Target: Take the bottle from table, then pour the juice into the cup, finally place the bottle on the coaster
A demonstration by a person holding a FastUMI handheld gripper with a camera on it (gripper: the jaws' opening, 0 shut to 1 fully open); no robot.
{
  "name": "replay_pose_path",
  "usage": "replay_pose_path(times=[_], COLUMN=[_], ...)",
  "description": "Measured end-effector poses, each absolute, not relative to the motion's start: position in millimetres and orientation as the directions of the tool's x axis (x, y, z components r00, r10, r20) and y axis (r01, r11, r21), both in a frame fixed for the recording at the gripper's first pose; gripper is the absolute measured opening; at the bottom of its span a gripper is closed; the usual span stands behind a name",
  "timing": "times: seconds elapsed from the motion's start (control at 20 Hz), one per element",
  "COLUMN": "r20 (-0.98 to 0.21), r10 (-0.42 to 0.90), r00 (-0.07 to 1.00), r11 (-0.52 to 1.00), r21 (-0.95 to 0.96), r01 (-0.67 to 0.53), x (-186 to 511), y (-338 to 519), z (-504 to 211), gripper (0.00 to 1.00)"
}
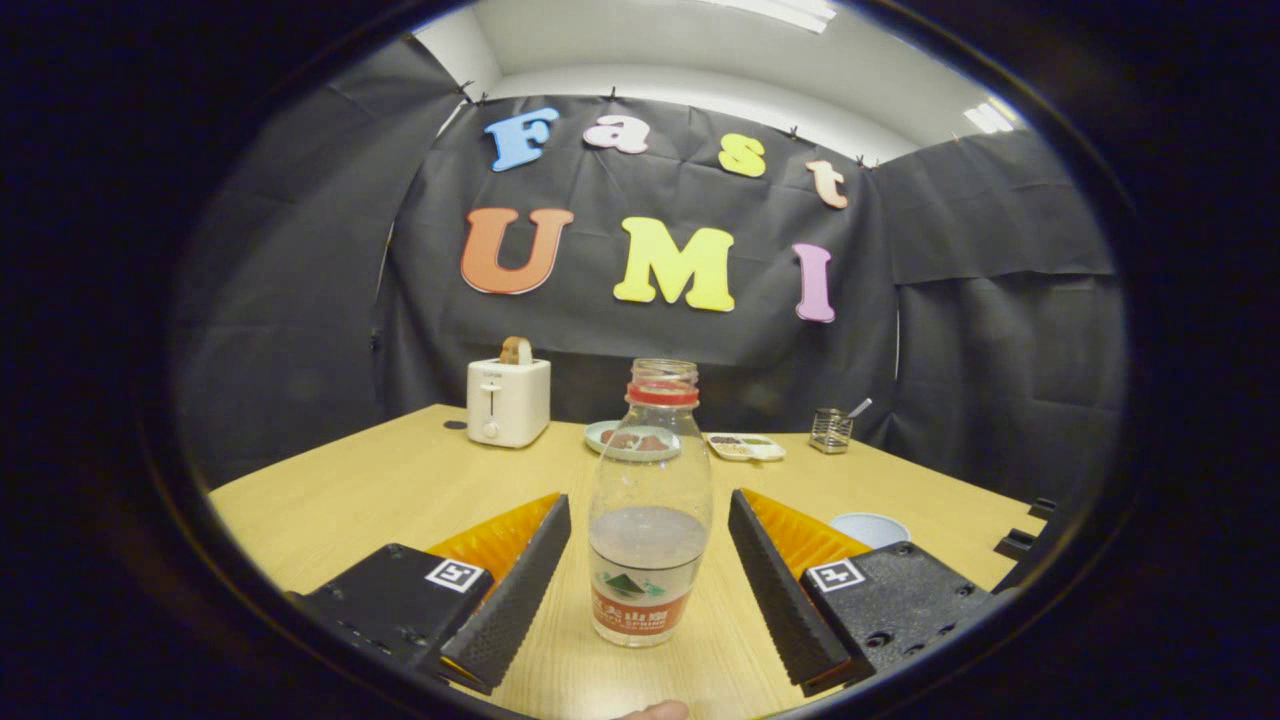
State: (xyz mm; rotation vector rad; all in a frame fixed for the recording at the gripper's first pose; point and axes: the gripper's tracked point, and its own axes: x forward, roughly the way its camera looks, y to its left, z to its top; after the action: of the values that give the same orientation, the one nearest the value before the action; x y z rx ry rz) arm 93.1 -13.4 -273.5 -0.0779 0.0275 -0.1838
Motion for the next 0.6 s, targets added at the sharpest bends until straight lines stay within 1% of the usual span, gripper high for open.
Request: replay_pose_path(times=[0.1,0.2,0.45,0.5,0.6], r20=[-0.022,-0.030,-0.054,-0.072,-0.078], r10=[-0.203,-0.167,-0.134,-0.122,-0.086], r00=[0.979,0.985,0.990,0.990,0.993], r11=[0.975,0.982,0.990,0.992,0.995], r21=[-0.098,-0.089,-0.042,-0.036,-0.050], r01=[0.200,0.164,0.132,0.119,0.082], x=[97,105,124,126,126], y=[-18,-11,-8,-6,4], z=[-279,-284,-293,-298,-291], gripper=[1.00,1.00,1.00,0.94,0.80])
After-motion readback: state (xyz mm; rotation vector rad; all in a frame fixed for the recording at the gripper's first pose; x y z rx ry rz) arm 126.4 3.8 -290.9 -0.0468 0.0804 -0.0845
